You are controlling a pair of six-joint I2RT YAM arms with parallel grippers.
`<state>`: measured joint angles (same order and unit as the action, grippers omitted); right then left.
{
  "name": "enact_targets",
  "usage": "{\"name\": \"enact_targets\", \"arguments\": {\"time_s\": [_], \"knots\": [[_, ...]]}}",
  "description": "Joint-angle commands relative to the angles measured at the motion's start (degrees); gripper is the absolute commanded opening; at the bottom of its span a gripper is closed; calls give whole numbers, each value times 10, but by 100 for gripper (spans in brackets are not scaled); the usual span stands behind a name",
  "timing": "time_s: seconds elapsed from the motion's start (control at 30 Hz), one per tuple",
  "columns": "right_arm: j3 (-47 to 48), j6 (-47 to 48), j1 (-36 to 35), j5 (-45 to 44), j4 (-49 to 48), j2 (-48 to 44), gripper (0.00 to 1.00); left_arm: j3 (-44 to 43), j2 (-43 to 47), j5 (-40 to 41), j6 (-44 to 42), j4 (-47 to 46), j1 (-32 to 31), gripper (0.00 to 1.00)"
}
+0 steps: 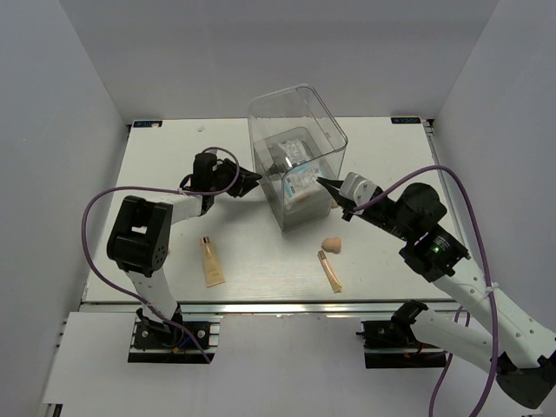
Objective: Organize the makeup
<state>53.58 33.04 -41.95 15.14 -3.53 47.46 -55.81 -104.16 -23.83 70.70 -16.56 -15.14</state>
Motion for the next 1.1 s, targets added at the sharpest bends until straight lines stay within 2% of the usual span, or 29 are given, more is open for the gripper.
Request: {"name": "enact_targets", "arguments": {"time_s": [0.0,0.07,0.17,0.23,0.37,0.53,0.67,0.77,0.83,1.07], "knots": [[-4,-12,2,-2,-22,-3,0,0,7,-31,9,-73,-7,41],[-5,-11,2,-1,-22,-3,0,3,6,-33,14,-80,-7,29],[-5,-10,2,0,-18,-1,0,17,11,-33,23,-93,-7,22],[-6,-10,2,1,-17,0,0,21,10,-35,23,-96,-7,22],[-5,-7,3,-1,-18,2,0,17,-2,-43,24,-96,-7,30],[-3,-3,4,-1,-18,5,0,12,-21,-51,31,-112,-9,32],[-2,-3,3,-1,-21,8,0,18,-39,-53,47,-135,-11,21],[-2,-3,4,-1,-22,10,0,26,-41,-51,59,-155,-13,6],[-2,-3,5,-1,-22,10,0,32,-42,-49,67,-169,-13,0],[-8,-3,5,-3,-21,9,0,54,-24,-44,74,-182,-9,0]]}}
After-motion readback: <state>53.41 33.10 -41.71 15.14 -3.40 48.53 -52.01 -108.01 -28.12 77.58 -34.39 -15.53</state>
